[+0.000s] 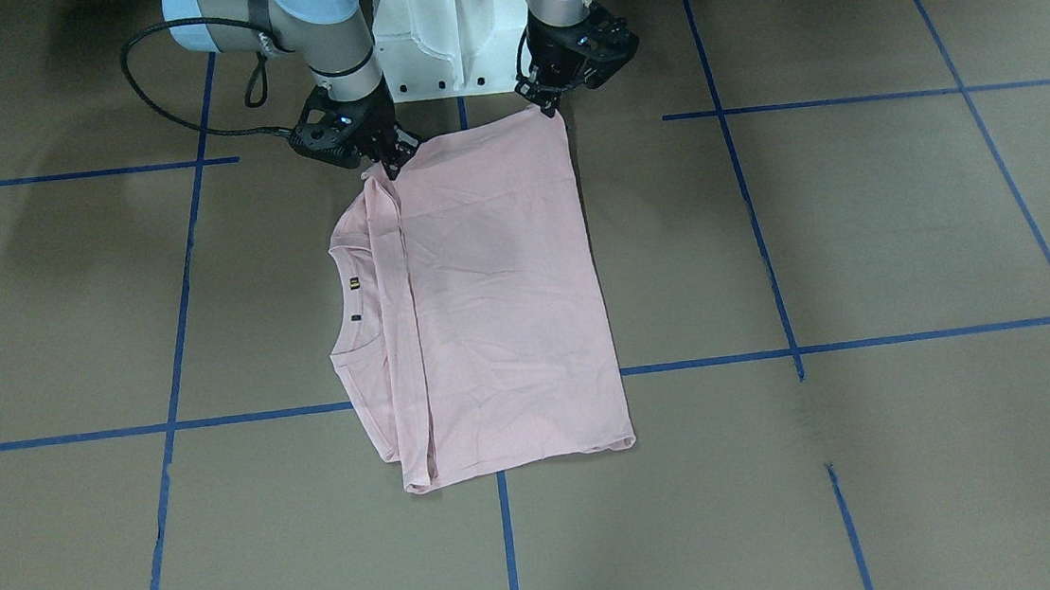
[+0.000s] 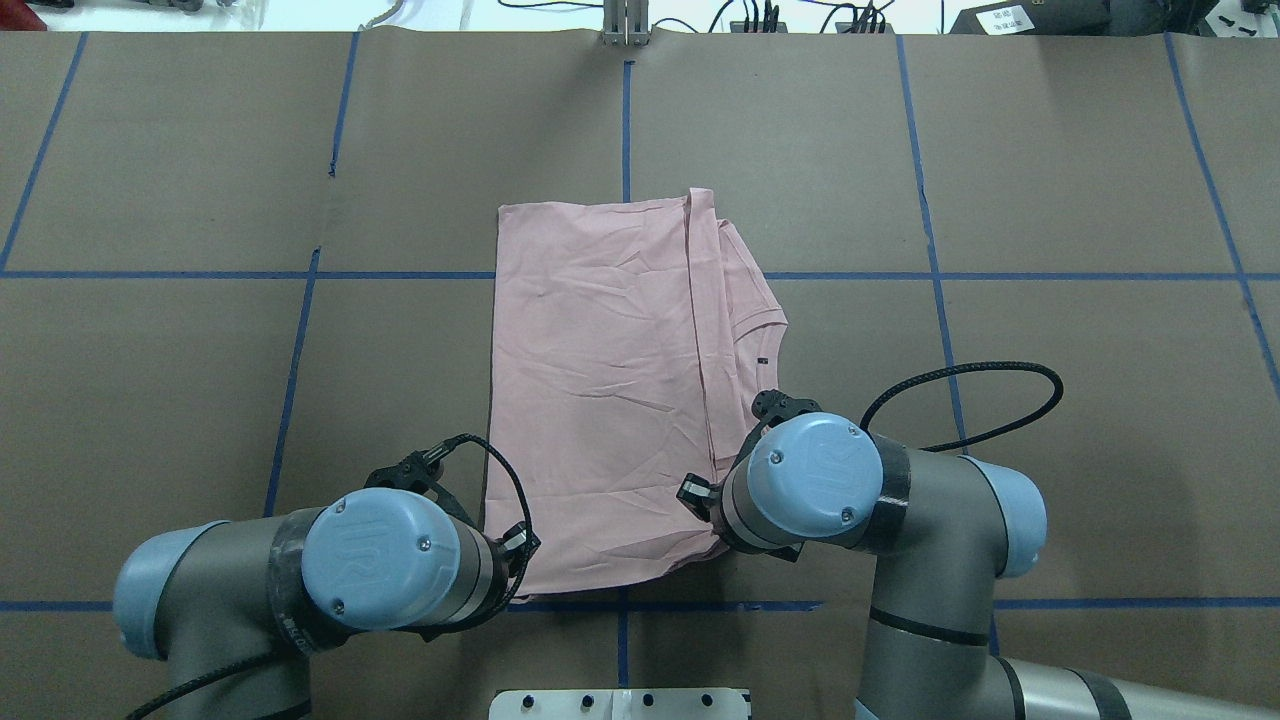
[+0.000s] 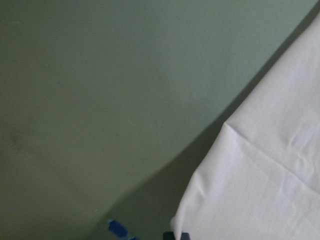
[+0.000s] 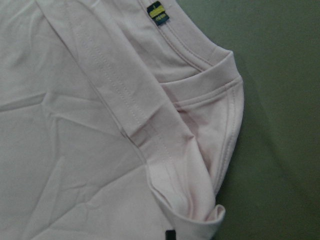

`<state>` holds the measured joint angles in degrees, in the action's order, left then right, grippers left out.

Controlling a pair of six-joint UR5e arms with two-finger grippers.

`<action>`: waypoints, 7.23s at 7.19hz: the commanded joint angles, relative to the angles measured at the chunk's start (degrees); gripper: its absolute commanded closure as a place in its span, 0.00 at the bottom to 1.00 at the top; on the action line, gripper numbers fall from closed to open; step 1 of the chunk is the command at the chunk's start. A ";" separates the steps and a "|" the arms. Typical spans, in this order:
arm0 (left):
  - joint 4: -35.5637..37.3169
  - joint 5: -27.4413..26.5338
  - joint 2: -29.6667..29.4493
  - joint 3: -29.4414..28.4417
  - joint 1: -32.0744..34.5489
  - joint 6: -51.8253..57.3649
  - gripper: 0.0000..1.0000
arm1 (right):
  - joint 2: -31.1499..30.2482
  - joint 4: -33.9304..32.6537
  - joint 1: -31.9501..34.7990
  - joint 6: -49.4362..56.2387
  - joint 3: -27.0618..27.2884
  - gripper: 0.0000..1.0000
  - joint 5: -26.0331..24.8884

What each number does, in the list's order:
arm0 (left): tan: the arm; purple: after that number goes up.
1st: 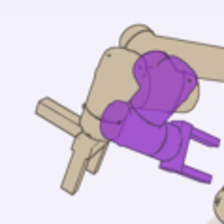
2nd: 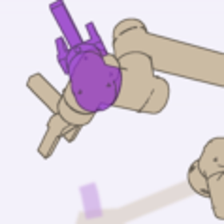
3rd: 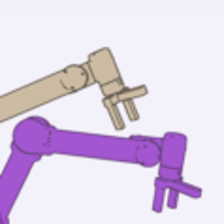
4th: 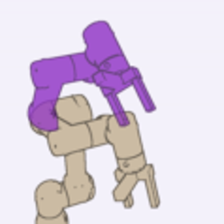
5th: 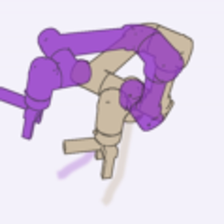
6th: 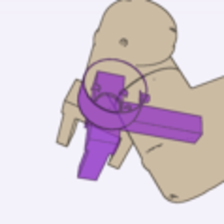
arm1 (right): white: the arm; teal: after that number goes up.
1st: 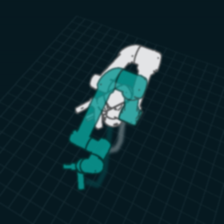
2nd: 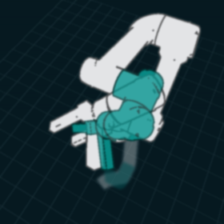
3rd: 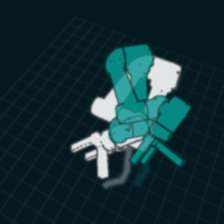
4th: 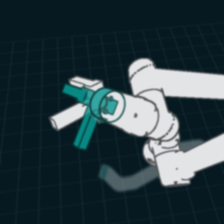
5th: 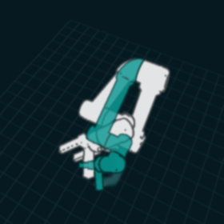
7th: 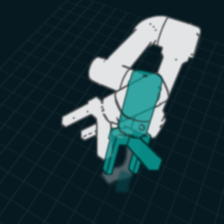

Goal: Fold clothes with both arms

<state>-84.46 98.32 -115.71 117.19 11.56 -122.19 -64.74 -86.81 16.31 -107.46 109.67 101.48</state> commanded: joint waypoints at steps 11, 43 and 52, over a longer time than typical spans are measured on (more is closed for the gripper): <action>-3.95 0.21 -3.03 -4.42 12.17 13.91 1.00 | 4.80 10.52 11.45 10.07 -9.82 1.00 -0.49; -11.55 31.76 26.94 -22.01 75.36 129.83 0.00 | -26.67 -5.74 70.61 109.30 -12.90 0.00 32.73; -8.88 32.81 26.76 -22.10 75.36 116.21 0.00 | -26.67 -5.92 70.79 100.86 -13.08 0.00 33.43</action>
<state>-93.37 131.07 -88.98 94.95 86.92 -5.12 -91.51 -92.80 87.10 -5.18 96.49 134.85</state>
